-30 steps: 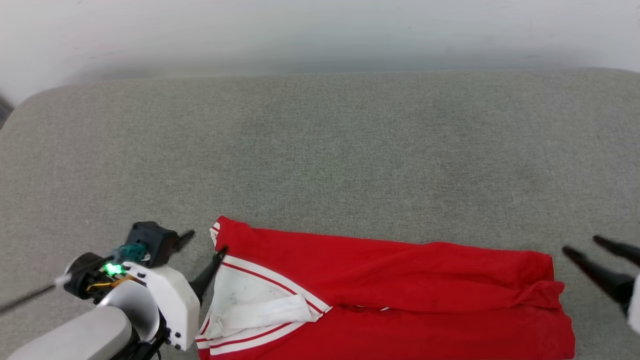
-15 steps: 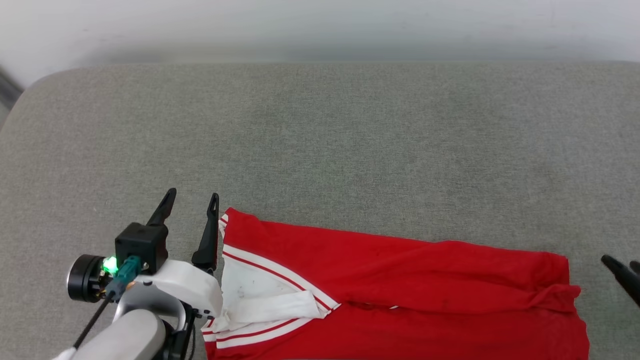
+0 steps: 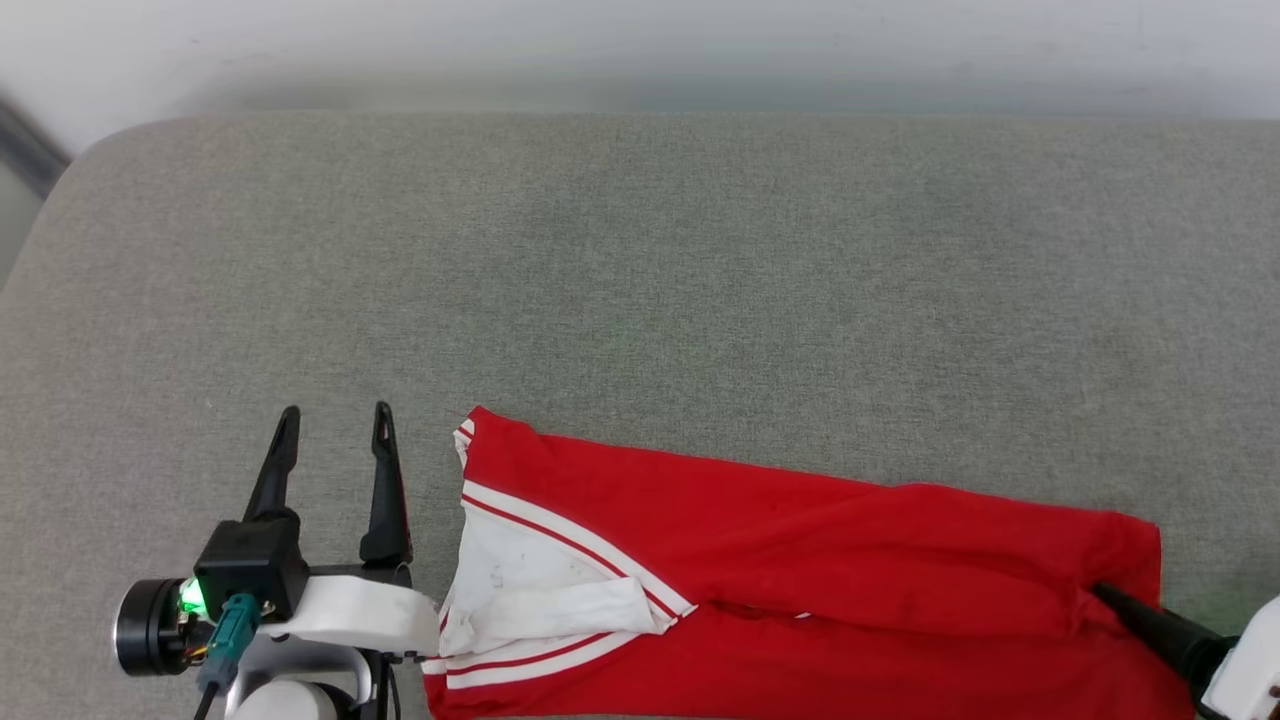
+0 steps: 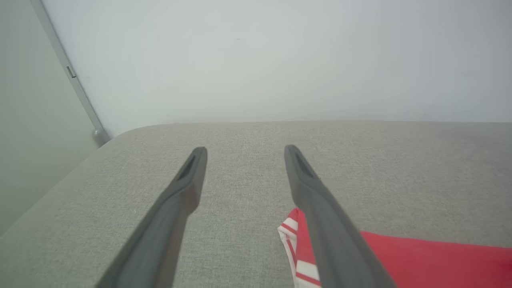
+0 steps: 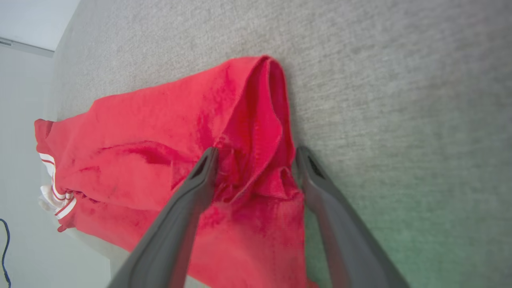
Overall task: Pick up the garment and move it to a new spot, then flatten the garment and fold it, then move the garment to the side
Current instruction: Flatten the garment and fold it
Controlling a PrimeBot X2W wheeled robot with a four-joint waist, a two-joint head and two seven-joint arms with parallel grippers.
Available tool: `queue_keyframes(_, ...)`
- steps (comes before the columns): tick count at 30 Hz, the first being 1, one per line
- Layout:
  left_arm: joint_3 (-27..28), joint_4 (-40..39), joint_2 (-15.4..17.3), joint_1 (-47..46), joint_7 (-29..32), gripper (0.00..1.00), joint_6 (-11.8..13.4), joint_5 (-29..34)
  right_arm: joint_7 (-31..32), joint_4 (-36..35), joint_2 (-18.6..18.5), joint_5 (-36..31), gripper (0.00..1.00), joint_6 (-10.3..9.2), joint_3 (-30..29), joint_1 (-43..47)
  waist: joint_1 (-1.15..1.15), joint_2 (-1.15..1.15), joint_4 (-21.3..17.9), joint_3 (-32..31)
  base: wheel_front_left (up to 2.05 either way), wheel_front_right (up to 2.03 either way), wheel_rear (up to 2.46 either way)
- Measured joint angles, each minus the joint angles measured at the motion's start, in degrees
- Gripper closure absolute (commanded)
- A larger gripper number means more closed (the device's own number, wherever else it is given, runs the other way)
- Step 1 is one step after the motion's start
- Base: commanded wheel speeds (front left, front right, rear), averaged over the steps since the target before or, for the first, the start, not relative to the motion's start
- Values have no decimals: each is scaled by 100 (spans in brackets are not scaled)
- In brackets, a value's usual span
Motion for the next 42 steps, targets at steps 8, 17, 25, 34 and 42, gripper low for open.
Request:
queue_keyframes(8, 870, -148, -592, 440, -8, 0, -345, 988, 343, -158, 133, 271, 0, 1, 370, -8, 0, 0, 63, 0, 0, 0, 0)
queue_keyframes(17, 1363, -363, -1194, 928, -8, 0, -534, 1948, 240, -147, 107, 174, 100, 1, 565, -7, 0, 0, 52, -76, 0, 0, 0)
queue_keyframes(25, 1469, -308, -1402, 1177, -8, 0, -635, 2364, 299, -200, -261, 196, 100, 0, 419, -30, 0, 0, -1, -219, 0, 0, 0)
queue_keyframes(34, 1478, -183, -1495, 1327, -8, 0, -737, 2429, 480, 298, -1040, 82, 100, -1, -190, -47, 0, 0, -23, -348, 0, 0, 0)
queue_keyframes(42, 1484, -120, -1511, 1390, -8, 0, -827, 2473, 978, 583, -1352, -142, 100, -3, -328, -112, 0, 0, -39, -446, 0, 0, 0)
